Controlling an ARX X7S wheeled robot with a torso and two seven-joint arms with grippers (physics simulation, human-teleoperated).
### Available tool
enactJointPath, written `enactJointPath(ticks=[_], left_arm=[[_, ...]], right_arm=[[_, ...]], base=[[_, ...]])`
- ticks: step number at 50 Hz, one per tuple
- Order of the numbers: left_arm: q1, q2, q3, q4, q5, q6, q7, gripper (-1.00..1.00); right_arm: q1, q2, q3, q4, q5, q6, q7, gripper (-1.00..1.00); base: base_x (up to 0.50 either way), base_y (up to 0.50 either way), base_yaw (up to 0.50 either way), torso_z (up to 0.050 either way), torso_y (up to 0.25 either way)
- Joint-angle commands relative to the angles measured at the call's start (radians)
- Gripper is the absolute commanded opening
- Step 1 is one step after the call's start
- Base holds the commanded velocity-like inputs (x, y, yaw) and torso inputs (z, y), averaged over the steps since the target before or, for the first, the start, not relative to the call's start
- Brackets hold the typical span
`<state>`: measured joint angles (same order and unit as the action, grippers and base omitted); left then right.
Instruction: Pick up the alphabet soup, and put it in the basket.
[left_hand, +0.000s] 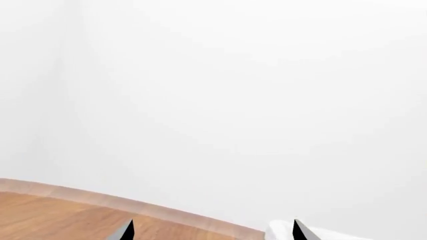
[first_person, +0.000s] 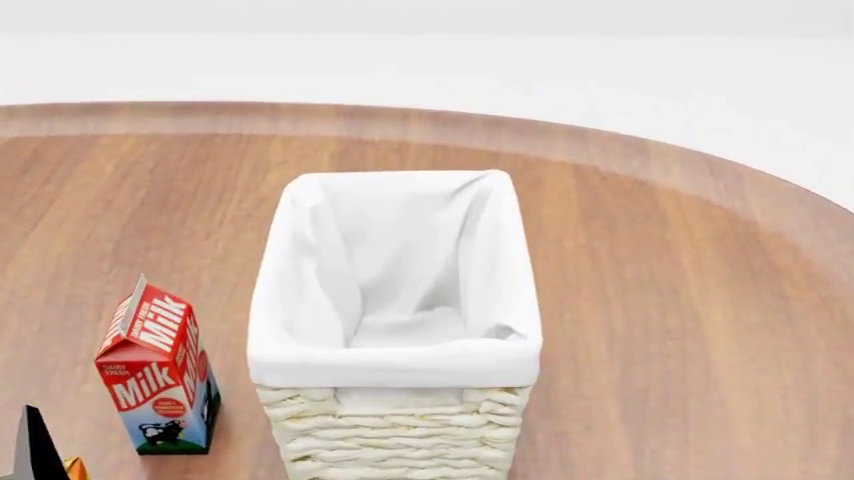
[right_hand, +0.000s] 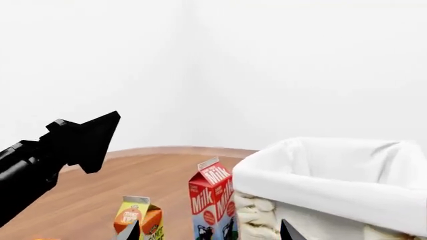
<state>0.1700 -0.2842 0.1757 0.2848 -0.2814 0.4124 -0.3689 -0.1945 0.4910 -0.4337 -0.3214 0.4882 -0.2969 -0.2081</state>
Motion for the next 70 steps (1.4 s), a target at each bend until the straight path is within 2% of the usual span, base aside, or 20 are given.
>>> enactJointPath(ticks=[1,16,28,42,61,70], left_arm=[[0.005,-0.004,0.004,0.014,0.005,-0.006,-0.009,1.00],[0.002,-0.008,0.008,0.007,0.003,-0.001,-0.011,1.00],[-0.003,-0.009,0.012,-0.003,0.005,0.005,-0.013,1.00],[0.000,-0.011,0.017,0.004,0.009,0.001,-0.020,1.00],[-0.003,-0.016,0.023,0.002,0.008,-0.002,-0.026,1.00],[-0.011,-0.017,0.026,-0.010,0.004,-0.001,-0.026,1.00]], right_arm=[[-0.018,0.045,-0.051,-0.026,0.023,-0.005,-0.090,1.00],[-0.022,0.097,-0.131,-0.038,-0.007,0.034,-0.180,1.00],[-0.016,0.145,-0.174,-0.059,0.070,0.061,-0.272,1.00],[-0.003,0.205,-0.194,-0.092,0.149,0.148,-0.290,1.00],[0.010,0.199,-0.231,-0.063,0.017,0.197,-0.244,1.00],[0.005,0.175,-0.242,-0.028,-0.107,0.176,-0.194,1.00]], base=[[0.00,0.00,0.00,0.000,0.000],[0.00,0.00,0.00,0.000,0.000],[0.00,0.00,0.00,0.000,0.000],[0.00,0.00,0.00,0.000,0.000],[0.00,0.00,0.00,0.000,0.000],[0.00,0.00,0.00,0.000,0.000]])
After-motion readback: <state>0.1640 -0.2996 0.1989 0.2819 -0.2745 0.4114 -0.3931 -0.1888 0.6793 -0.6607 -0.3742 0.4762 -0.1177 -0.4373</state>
